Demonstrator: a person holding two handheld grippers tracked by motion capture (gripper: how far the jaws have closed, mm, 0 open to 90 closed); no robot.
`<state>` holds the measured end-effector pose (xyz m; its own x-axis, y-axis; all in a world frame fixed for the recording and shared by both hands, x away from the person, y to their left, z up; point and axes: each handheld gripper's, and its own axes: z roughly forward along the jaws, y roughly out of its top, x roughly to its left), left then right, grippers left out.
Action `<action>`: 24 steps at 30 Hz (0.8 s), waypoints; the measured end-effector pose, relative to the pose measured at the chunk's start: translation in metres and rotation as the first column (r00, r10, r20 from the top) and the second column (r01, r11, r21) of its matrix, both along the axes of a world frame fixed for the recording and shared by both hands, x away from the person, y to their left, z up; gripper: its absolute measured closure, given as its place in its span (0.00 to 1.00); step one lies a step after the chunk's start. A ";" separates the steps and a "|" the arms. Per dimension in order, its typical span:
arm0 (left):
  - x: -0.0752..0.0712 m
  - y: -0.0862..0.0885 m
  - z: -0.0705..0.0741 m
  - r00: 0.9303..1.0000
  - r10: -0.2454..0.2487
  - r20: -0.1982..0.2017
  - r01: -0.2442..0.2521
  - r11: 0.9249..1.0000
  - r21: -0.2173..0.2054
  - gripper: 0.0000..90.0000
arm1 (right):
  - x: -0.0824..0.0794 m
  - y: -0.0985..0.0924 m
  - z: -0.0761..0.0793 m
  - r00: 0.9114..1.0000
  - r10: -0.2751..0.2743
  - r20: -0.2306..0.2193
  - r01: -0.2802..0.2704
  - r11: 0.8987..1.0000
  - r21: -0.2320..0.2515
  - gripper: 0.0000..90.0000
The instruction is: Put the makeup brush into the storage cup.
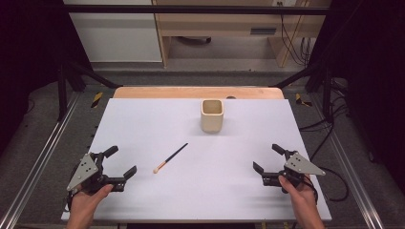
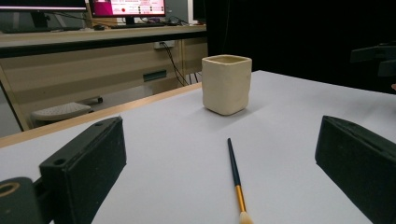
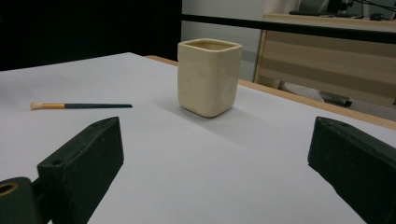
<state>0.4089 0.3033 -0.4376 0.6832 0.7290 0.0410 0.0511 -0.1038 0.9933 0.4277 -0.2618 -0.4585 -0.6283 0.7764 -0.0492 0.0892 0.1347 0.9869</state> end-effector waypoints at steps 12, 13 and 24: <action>0.002 -0.005 -0.002 0.999 0.000 -0.042 0.002 1.000 0.029 0.01 | 0.000 0.003 -0.002 1.000 0.000 -0.023 -0.001 1.000 -0.020 0.04; 0.002 -0.006 -0.003 0.999 -0.001 -0.046 0.003 1.000 0.031 0.01 | 0.000 0.003 -0.002 1.000 -0.001 -0.024 0.001 1.000 -0.022 0.04; 0.002 -0.023 -0.006 0.994 -0.023 -0.104 0.030 0.997 0.071 0.02 | 0.000 0.004 -0.003 0.999 -0.010 -0.035 0.008 0.999 -0.040 0.04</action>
